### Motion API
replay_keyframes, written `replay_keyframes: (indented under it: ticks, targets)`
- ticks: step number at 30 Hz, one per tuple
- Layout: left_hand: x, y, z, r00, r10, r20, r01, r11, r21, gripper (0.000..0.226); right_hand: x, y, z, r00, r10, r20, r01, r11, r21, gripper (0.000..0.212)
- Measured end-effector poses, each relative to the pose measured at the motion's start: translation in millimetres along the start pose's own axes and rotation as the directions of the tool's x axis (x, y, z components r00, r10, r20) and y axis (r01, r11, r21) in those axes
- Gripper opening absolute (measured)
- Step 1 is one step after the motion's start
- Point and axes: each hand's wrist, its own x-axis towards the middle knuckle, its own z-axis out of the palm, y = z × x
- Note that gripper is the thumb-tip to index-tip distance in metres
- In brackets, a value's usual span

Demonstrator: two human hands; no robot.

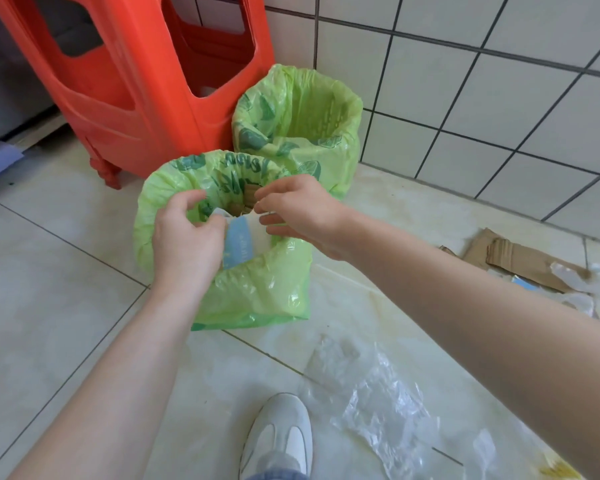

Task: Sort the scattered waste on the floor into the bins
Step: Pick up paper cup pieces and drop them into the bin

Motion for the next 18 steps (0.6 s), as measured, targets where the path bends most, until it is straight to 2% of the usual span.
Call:
replay_keyframes:
  ticks: [4, 9, 14, 18]
  targets:
    - [-17, 15, 17, 0.994, 0.104, 0.041, -0.103, 0.994, -0.030, 0.034, -23, 12, -29, 0.999, -0.043, -0.033, 0.042, 0.999, -0.030, 0.023]
    - [-47, 27, 52, 0.968, 0.217, 0.127, -0.213, 0.976, -0.042, 0.028, -53, 45, -78, 0.992, 0.012, -0.124, -0.011, 1.000, 0.014, 0.023]
    - [-82, 23, 94, 0.915, 0.269, 0.301, -0.285, 0.959, 0.008, 0.024, -88, 106, -131, 0.959, 0.165, -0.229, -0.142, 0.983, 0.113, 0.026]
    - [-105, 6, 128, 0.842, 0.307, 0.443, -0.380, 0.921, 0.084, 0.017, -117, 168, -159, 0.898, 0.276, -0.342, -0.283, 0.959, 0.028, 0.024]
